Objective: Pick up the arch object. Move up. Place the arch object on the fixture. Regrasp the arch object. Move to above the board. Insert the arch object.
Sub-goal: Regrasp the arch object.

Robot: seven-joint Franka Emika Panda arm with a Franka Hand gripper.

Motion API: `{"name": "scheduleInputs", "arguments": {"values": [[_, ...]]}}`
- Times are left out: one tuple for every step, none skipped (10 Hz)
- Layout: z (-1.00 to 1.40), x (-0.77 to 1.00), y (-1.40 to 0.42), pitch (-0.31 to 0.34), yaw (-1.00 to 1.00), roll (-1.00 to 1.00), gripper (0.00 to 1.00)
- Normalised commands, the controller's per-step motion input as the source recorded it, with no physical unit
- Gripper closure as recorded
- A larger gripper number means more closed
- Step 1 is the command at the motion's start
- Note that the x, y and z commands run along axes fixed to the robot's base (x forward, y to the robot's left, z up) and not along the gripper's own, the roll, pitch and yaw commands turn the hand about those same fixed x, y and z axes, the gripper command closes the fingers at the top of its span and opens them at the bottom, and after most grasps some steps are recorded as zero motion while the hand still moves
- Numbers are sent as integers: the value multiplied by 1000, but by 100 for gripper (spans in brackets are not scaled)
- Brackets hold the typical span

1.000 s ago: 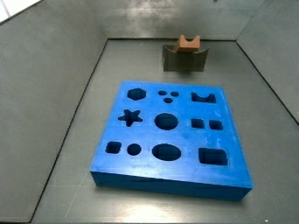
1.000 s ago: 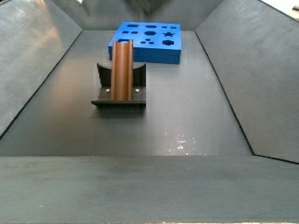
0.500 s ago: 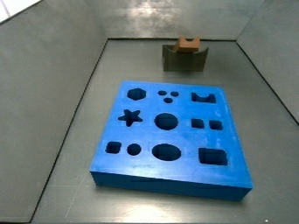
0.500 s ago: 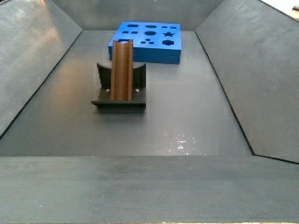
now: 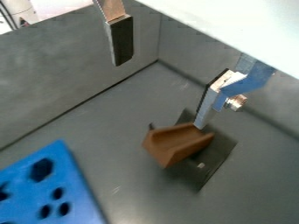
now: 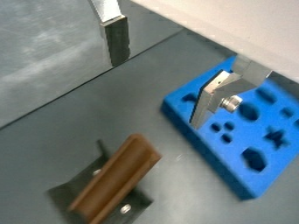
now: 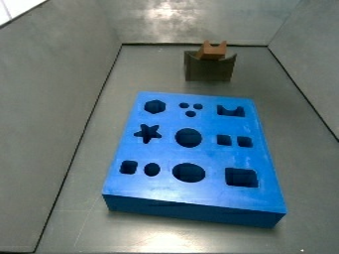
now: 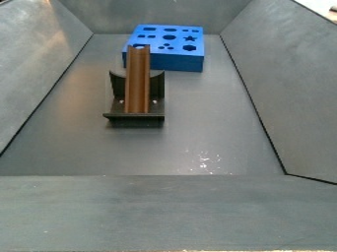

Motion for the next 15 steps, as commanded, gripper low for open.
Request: {"name": "scheduleInputs", "arguments": {"values": [[7, 0, -20, 12, 18, 1000, 0], [6, 2, -20, 15, 20, 1000, 0], [-2, 18, -23, 25, 23, 1000, 0], [-7, 29, -24, 33, 25, 1000, 0], [-5, 38, -26, 43, 28, 1000, 0], [-7, 54, -30, 59, 34, 1000, 0], [-5, 66, -33, 75, 40, 1000, 0], [-1, 75, -35, 87, 46, 1000, 0], [-5, 88, -41, 117, 60, 1000, 0], [-7, 98, -42, 142, 75, 1000, 0], [-9, 104, -48, 182, 105, 1000, 0], [-8, 109, -50, 210, 141, 1000, 0], [-9, 111, -53, 211, 183, 830, 0], [-10, 114, -56, 196, 196, 707, 0], [-12, 113, -58, 161, 221, 467, 0]]}}
